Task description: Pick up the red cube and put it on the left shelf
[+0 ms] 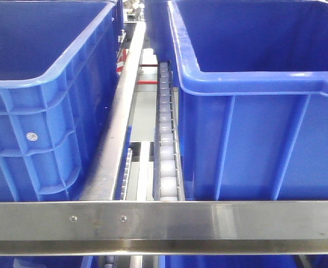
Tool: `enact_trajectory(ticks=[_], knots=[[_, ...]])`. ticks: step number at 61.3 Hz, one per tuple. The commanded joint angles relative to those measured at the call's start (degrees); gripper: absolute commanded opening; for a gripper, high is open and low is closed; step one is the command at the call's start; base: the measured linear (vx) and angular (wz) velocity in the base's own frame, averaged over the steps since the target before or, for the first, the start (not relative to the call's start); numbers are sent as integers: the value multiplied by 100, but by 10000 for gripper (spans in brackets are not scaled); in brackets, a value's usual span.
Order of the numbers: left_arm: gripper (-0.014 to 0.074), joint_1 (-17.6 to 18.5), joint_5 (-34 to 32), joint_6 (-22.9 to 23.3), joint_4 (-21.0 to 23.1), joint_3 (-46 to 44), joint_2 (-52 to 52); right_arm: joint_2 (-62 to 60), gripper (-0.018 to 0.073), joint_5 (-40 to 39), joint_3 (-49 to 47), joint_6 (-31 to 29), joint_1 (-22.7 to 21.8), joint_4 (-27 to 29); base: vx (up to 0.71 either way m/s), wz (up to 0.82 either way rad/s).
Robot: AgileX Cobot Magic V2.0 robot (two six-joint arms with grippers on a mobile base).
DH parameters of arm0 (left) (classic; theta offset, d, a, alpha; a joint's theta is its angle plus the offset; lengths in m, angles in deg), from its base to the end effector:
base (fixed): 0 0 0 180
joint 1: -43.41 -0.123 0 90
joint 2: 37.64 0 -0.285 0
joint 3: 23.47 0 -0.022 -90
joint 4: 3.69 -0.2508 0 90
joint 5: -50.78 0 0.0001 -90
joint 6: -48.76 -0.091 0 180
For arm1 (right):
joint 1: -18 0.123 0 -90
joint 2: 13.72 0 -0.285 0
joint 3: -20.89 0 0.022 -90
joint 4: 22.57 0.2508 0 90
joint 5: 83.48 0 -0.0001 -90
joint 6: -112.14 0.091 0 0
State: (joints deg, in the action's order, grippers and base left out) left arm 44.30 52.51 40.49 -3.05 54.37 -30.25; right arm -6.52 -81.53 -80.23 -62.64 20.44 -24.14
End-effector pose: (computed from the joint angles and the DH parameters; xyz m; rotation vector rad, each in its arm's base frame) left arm 0.0563 -0.0009 0.2072 0.1131 1.5142 0.0939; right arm 0.0569 0.0023 0.2008 0.0170 1.5369 0.0838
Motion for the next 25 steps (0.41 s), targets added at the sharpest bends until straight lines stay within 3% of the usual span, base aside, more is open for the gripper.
enact_trajectory(ticks=[1,25], knots=[[106,31,-520,-3,27,126,40,-103,55,-560,-141,-44,-28,-53,0,0],[106,31,-520,-3,27,126,40,-103,55,-560,-141,-44,-28,-53,0,0]])
